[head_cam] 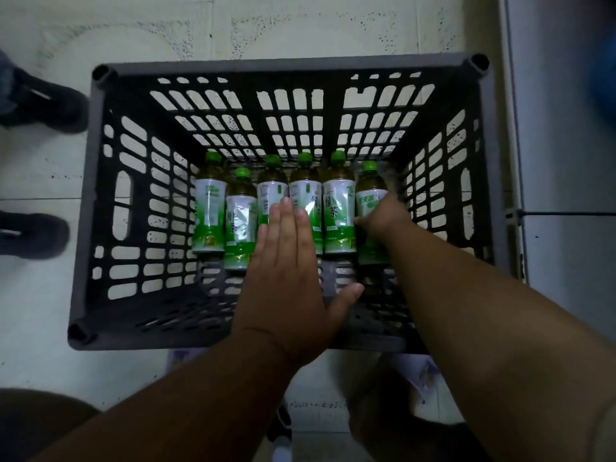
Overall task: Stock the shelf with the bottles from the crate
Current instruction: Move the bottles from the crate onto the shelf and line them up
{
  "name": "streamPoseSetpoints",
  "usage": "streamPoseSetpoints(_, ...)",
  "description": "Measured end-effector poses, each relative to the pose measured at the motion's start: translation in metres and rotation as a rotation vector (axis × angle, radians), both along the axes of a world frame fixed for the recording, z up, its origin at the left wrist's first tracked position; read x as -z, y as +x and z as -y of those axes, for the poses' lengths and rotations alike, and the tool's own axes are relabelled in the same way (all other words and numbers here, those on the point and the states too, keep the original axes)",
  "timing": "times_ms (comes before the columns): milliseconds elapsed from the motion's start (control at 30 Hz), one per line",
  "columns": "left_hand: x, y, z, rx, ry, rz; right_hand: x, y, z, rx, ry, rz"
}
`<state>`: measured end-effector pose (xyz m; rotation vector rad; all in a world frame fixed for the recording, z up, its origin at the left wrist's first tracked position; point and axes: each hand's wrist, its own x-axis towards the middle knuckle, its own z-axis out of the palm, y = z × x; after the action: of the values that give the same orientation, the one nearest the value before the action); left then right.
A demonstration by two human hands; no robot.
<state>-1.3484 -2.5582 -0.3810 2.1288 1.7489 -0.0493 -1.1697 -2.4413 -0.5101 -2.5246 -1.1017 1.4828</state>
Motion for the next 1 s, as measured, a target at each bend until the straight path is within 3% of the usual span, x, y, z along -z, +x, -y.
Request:
streamPoseSetpoints(100, -0.001, 0.0, -0.001, -0.003, 0.005, 0.006, 0.002, 0.006, 0.003, 0.018, 0.02, -0.023)
streamPoseSetpoints(300, -0.007, 0.002, -0.002, -0.017, -0.022, 0.025, -0.036, 0.007, 0.004, 0.161, 0.131, -0.275)
streamPoseSetpoints(567, -0.031, -0.002, 0.006, -0.02, -0.082, -0.001, -0.17, 0.007, 0.022, 0.118, 0.278, -0.562)
streamPoseSetpoints(733, -0.103, 0.0, 0.007, -0.079, -0.084, 0.355, -0.262, 0.009, 0.059, 0.148, 0.546, -0.735)
streamPoseSetpoints(1000, -0.231, 0.028, 0.04, 0.01, 0.016, 0.713, -0.395, 0.027, 0.153, 0.062, 1.023, -0.49)
